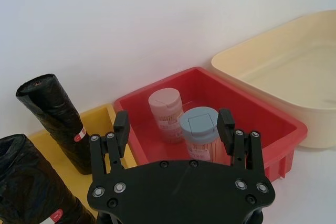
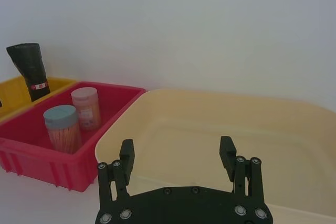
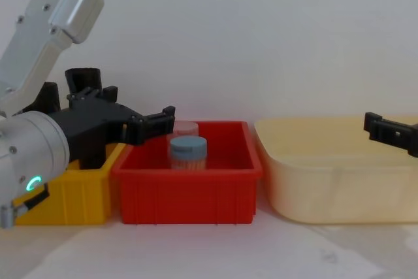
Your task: Pick up the garbage bag with the one hand and transfer it to the other hand.
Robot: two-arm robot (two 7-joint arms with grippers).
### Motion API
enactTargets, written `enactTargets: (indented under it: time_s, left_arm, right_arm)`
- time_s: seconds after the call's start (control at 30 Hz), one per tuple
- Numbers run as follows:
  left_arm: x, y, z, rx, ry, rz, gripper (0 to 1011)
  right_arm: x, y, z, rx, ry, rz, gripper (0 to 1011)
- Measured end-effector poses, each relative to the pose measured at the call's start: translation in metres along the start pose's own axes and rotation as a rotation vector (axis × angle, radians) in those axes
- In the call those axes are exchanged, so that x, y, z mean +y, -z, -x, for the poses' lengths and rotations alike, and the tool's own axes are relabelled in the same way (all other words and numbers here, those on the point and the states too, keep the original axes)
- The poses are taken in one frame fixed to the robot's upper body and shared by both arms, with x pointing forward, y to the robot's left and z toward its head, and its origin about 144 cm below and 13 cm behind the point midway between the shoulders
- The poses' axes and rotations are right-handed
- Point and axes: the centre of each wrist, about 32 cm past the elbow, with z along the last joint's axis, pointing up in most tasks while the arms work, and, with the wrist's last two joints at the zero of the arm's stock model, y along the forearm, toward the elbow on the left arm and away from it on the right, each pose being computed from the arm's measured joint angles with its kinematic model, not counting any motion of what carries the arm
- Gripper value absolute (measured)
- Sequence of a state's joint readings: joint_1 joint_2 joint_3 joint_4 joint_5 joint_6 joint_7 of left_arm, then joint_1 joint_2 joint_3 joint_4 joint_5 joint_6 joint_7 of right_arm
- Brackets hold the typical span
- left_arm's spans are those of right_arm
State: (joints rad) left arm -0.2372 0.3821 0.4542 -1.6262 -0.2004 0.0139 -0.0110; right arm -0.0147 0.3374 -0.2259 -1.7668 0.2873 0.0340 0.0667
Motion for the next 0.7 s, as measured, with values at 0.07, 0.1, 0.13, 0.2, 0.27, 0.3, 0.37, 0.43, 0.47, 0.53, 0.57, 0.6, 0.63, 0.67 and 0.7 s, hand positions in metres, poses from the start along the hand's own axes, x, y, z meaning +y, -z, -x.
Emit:
enactTargets:
  time_s: [0.07, 0.1, 0.13, 0.2, 0.27, 0.3, 0.37, 0.43, 0.47, 0.53, 0.57, 0.6, 0.63, 0.67, 0.7]
  left_arm:
    - [0.0, 0.0, 0.0, 0.0, 0.0, 0.0, 1001]
    - [0.0, 0.0, 0.0, 0.0, 0.0, 0.0, 1001]
    - [0.0, 0.0, 0.0, 0.0, 0.0, 0.0, 1001]
    - [0.0, 0.0, 0.0, 0.0, 0.0, 0.0, 1001]
    - [0.0, 0.0, 0.0, 0.0, 0.0, 0.0, 1001]
    - [0.0, 0.0, 0.0, 0.0, 0.0, 0.0, 1001]
    - [0.0, 0.0, 0.0, 0.0, 0.0, 0.0, 1001]
    - [0.0, 0.0, 0.0, 0.0, 0.0, 0.0, 1001]
    - [0.0, 0.0, 0.0, 0.0, 0.0, 0.0, 1001]
    - [0.0, 0.0, 0.0, 0.0, 0.0, 0.0, 1001]
    - [0.0, 0.0, 0.0, 0.0, 0.0, 0.0, 1001]
    - [0.0, 0.0, 0.0, 0.0, 0.0, 0.0, 1001]
    - [0.0, 0.0, 0.0, 0.0, 0.0, 0.0, 1001]
    - [0.0, 0.0, 0.0, 0.0, 0.0, 0.0, 1001]
    - [0.0, 0.0, 0.0, 0.0, 0.0, 0.0, 1001]
  right_arm:
    - [0.0, 0.0, 0.0, 0.0, 0.0, 0.0, 1000]
    - [0.0, 0.0, 0.0, 0.0, 0.0, 0.0, 1000]
    - [0.0, 0.0, 0.0, 0.0, 0.0, 0.0, 1000]
    - [0.0, 0.0, 0.0, 0.0, 0.0, 0.0, 1000]
    - [0.0, 0.0, 0.0, 0.0, 0.0, 0.0, 999]
    - [0.0, 0.0, 0.0, 0.0, 0.0, 0.0, 1000]
    - [0.0, 0.0, 0.0, 0.0, 0.0, 0.0, 1000]
    - [0.0, 0.0, 0.0, 0.0, 0.0, 0.0, 1000]
    - [0.0, 0.0, 0.0, 0.0, 0.0, 0.0, 1000]
    - [0.0, 0.0, 0.0, 0.0, 0.0, 0.0, 1000]
    - [0.0, 0.0, 0.0, 0.0, 0.0, 0.0, 1000]
    - [0.0, 0.0, 0.0, 0.0, 0.0, 0.0, 1000]
    - [0.0, 0.0, 0.0, 0.0, 0.0, 0.0, 1000]
    - [0.0, 0.0, 0.0, 0.0, 0.0, 0.0, 999]
    - [0.0, 0.0, 0.0, 0.0, 0.0, 0.0, 1000]
